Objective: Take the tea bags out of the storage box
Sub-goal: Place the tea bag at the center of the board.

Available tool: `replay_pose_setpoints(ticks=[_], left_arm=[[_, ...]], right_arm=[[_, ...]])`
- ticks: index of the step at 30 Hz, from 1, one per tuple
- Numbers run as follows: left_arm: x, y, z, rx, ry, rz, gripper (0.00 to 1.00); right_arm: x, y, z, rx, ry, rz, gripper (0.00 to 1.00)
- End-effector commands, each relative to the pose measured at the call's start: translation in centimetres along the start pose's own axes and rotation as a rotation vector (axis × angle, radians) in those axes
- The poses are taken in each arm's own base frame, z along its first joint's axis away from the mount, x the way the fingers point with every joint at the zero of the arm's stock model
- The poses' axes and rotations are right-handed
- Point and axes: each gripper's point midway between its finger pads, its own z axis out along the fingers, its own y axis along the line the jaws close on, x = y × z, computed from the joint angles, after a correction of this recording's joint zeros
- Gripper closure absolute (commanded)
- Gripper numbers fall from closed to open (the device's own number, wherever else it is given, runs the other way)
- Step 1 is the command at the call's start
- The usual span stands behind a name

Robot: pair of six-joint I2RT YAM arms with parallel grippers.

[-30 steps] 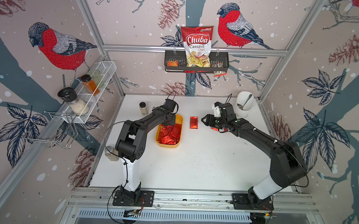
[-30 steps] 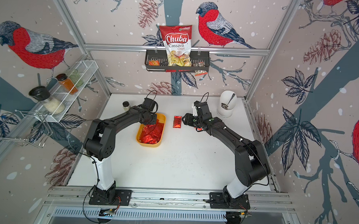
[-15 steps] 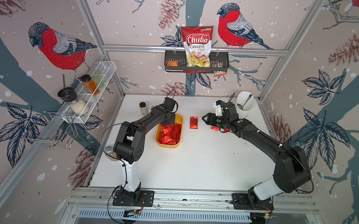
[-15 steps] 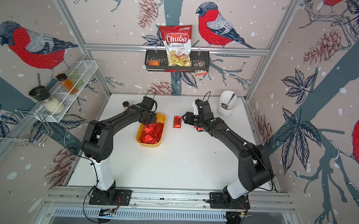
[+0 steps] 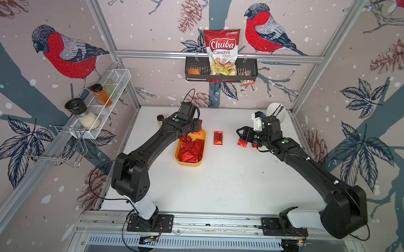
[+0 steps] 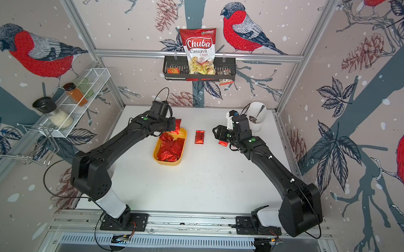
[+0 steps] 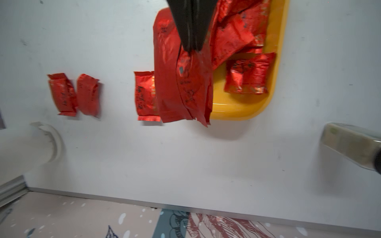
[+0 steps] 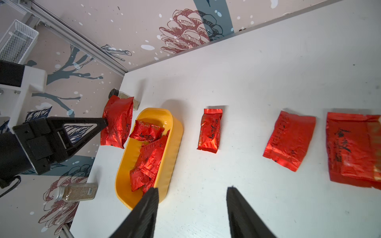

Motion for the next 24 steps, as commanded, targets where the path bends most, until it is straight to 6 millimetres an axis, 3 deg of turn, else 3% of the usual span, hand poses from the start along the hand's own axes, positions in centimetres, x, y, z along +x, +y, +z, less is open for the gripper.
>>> replay_pose_setpoints(ticks=[1, 6, 10, 18, 24], left_arm=[[0.4, -5.4, 1.2, 0.177, -0.01, -0.082, 1.0], [2.1, -10.6, 5.5, 0.247, 0.028, -0.111, 1.0], [3.2, -13.0, 10.0, 0.244, 0.068, -0.117, 1.0], [4.5, -13.8, 16.3, 0.216, 0.12, -0.151, 1.0], [6.0, -13.8, 18.6, 0.214, 0.155, -0.162, 1.0]], right_arm=[[0.3, -1.2, -1.4, 0.035, -0.011, -0.008, 0.41], [0.7, -2.4, -3.7, 0.048, -0.05, 0.009, 0.4], [1.2, -3.2, -4.7, 0.057, -0.066, 0.023, 0.39], [2.4, -3.9, -5.1, 0.058, -0.055, 0.04, 0.38], [2.4, -4.1, -5.1, 0.062, -0.055, 0.041, 0.38]])
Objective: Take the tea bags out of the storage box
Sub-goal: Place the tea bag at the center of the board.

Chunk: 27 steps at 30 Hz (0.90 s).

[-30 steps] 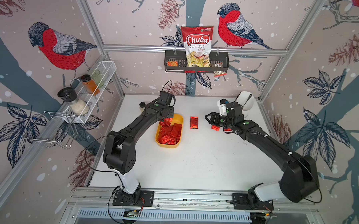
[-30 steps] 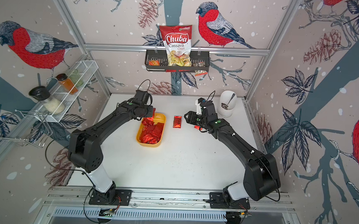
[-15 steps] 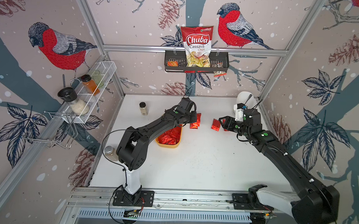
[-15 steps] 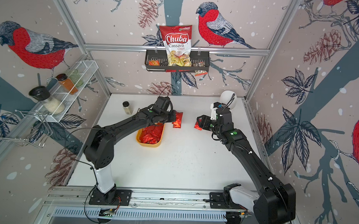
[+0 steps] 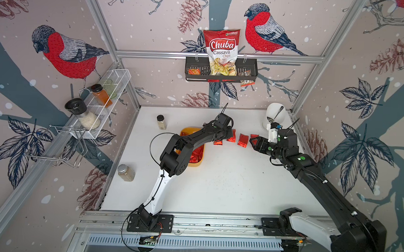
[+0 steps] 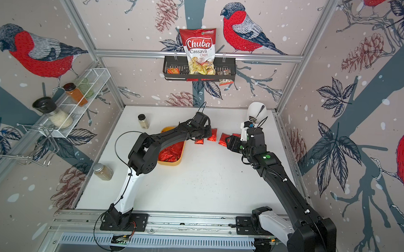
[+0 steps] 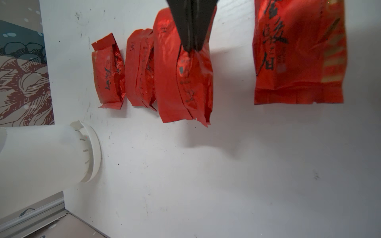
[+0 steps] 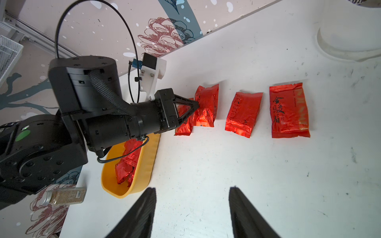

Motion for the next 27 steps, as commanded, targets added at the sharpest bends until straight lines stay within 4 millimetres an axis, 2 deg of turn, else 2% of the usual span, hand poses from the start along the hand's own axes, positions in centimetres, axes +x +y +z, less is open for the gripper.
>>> replay_pose_setpoints(ticks=[1, 5, 7, 9, 12, 15, 18, 21, 23, 25, 27], left_arm=[[0.0, -0.4, 0.6, 0.025, 0.004, -0.013, 1.0], [0.2, -0.1, 0.7, 0.014, 0.01, -0.004, 1.0], [-0.1, -0.4, 0.2, 0.015, 0.004, 0.011, 0.77], [-0.9, -1.1, -1.0, 0.021, -0.018, 0.026, 0.65], [-2.5, -2.4, -3.8, 0.029, -0.069, 0.056, 0.6], [-4.3, -3.6, -7.9, 0.026, -0.127, 0.104, 0.59], [-5.5, -3.3, -12.2, -0.009, -0.185, 0.145, 0.59], [-6.1, -0.6, -16.0, -0.061, -0.227, 0.136, 0.59], [-6.3, 2.2, -17.9, -0.105, -0.244, 0.109, 0.59], [-6.0, 5.9, -19.5, -0.168, -0.251, 0.078, 0.59], [-5.4, 9.1, -20.6, -0.229, -0.248, 0.054, 0.59]], right_arm=[[-0.1, 0.2, -0.1, -0.008, -0.004, -0.012, 0.38], [-0.1, 0.1, -0.1, -0.008, -0.003, -0.012, 0.38], [-0.2, 0.2, -0.1, -0.011, -0.003, -0.009, 0.38], [-0.3, 0.4, -0.1, -0.016, -0.007, -0.006, 0.38], [-0.7, 0.8, -0.1, -0.03, -0.014, -0.003, 0.37], [-0.9, 1.6, 0.2, -0.044, -0.01, -0.009, 0.36], [-0.9, 3.1, 1.0, -0.063, 0.0, -0.029, 0.36], [-0.3, 5.3, 2.7, -0.093, 0.026, -0.057, 0.36], [0.3, 6.9, 4.0, -0.116, 0.051, -0.077, 0.37], [1.2, 8.6, 5.9, -0.137, 0.087, -0.097, 0.37], [1.8, 10.3, 7.5, -0.159, 0.116, -0.118, 0.38]])
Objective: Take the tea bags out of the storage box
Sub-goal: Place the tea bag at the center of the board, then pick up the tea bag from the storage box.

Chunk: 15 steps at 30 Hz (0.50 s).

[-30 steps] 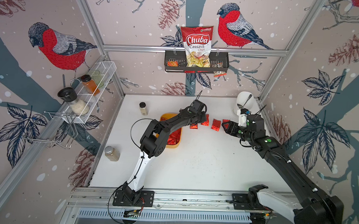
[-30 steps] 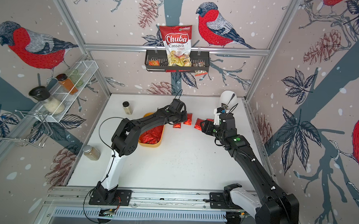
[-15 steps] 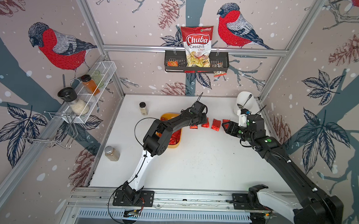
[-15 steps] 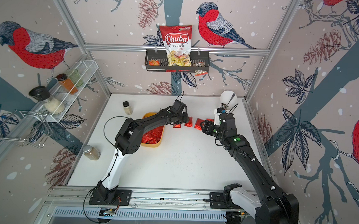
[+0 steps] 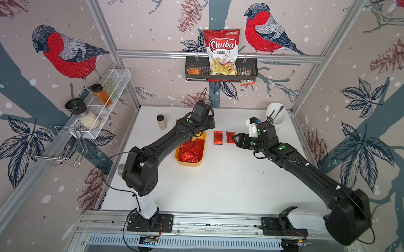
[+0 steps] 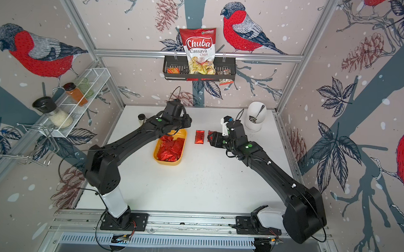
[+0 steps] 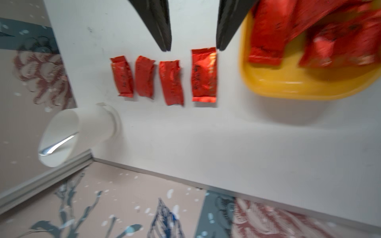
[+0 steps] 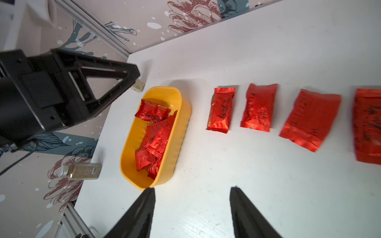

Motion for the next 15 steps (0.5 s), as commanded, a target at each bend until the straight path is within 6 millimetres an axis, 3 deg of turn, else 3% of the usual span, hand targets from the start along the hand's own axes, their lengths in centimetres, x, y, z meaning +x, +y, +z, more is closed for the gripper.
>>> replay_pose_setpoints(ticks=[1, 4, 7, 10, 15], left_arm=[[1.1, 4.8, -1.0, -0.113, 0.018, 0.016, 0.59], [2.9, 7.4, -1.1, -0.168, 0.072, 0.037, 0.6], [5.2, 7.9, -0.1, -0.146, 0.151, 0.06, 0.61], [7.3, 8.0, 1.3, -0.121, 0.219, 0.071, 0.62], [9.1, 9.5, 2.7, -0.166, 0.273, 0.096, 0.63]], right_arm=[[-0.7, 2.4, 2.4, -0.037, -0.008, -0.035, 0.38], [-0.2, 4.5, 5.0, -0.06, 0.055, -0.07, 0.4], [0.6, 5.9, 6.9, -0.086, 0.103, -0.085, 0.41], [1.3, 6.6, 7.9, -0.1, 0.128, -0.096, 0.41], [2.6, 6.2, 8.1, -0.095, 0.158, -0.102, 0.41]])
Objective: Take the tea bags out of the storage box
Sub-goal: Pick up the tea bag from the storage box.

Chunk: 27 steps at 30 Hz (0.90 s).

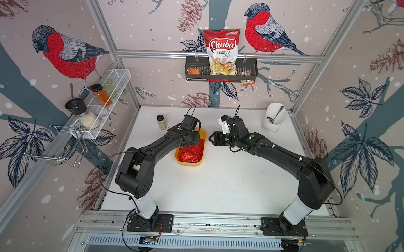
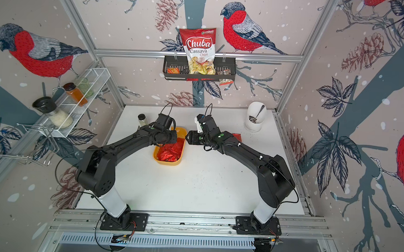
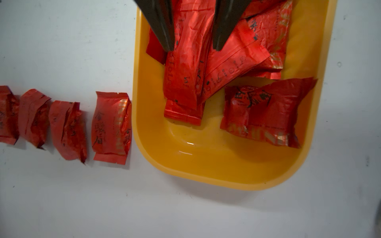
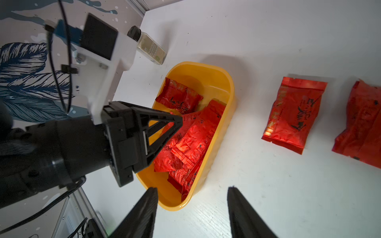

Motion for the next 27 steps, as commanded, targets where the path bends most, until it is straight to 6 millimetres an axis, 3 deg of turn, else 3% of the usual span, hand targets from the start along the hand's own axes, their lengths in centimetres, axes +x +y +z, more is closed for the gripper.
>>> replay_pose_setpoints(ticks=[1, 7, 12, 19, 24, 27], left_arm=[[0.7, 0.4, 0.9, -0.016, 0.026, 0.04, 0.63], [1.5, 0.5, 2.8, -0.019, 0.068, 0.067, 0.64], [2.0, 0.2, 3.6, 0.0, 0.095, 0.072, 0.75], [2.2, -0.4, 3.4, 0.036, 0.102, 0.068, 0.98], [2.1, -0.9, 3.1, 0.06, 0.105, 0.067, 1.0], [0.9, -0.6, 1.7, 0.033, 0.063, 0.055, 1.0]], right_arm=[[0.7, -0.1, 0.0, -0.006, 0.014, -0.017, 0.41], [1.7, -0.6, -0.1, -0.002, 0.025, -0.007, 0.41], [1.9, -0.8, -0.1, 0.003, 0.025, -0.004, 0.41], [1.8, -1.0, -0.2, 0.004, 0.023, -0.001, 0.41], [1.6, -1.2, -0.7, 0.007, 0.011, 0.002, 0.41], [1.2, -1.3, -1.3, 0.011, -0.002, 0.001, 0.41]])
